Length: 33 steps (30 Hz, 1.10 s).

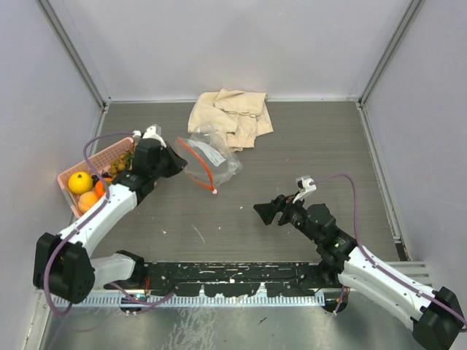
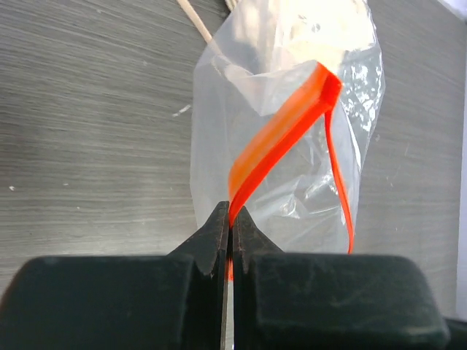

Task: Open the zip-top bag and remove the fake food
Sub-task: Place the zipper food storage bag at the center of the board.

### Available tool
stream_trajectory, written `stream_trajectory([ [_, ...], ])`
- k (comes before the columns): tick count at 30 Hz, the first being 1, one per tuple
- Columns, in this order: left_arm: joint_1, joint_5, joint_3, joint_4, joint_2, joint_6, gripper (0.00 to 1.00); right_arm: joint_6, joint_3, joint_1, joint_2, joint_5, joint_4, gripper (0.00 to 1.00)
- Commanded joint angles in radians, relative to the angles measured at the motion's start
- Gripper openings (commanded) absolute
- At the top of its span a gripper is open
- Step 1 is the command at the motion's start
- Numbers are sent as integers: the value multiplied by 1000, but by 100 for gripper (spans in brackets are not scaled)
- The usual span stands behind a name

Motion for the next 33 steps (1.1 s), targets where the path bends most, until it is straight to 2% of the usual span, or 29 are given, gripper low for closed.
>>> stream_trajectory([
  [1,57,-23,86,-69,79,-44,1,-39,14,-5,-27,-25,10,87],
  [3,77,-50,120,-108,134,-62,17,-42,13,-7,-34,-24,0,88],
  [5,91,-69,155,-157,176,-67,42,-47,16,-6,-39,-26,-11,88],
  [6,97,-73,172,-181,185,-66,61,-49,17,-8,-42,-26,-17,88],
  [7,104,-77,191,-206,191,-66,72,-52,19,-8,-45,-25,-23,88],
  [10,117,-86,226,-252,174,-55,99,-56,21,-8,-53,-25,-36,88],
  [14,127,-32,180,-204,55,-23,98,-72,20,-9,-59,-38,-38,93],
  [19,148,118,70,-99,-124,-4,98,-95,18,-10,-78,-58,-35,100],
  [27,155,412,-113,104,-387,-50,98,-146,50,-14,-133,-25,-92,100],
  [33,155,565,-116,38,-440,-127,98,-109,211,-16,-80,178,-297,100],
])
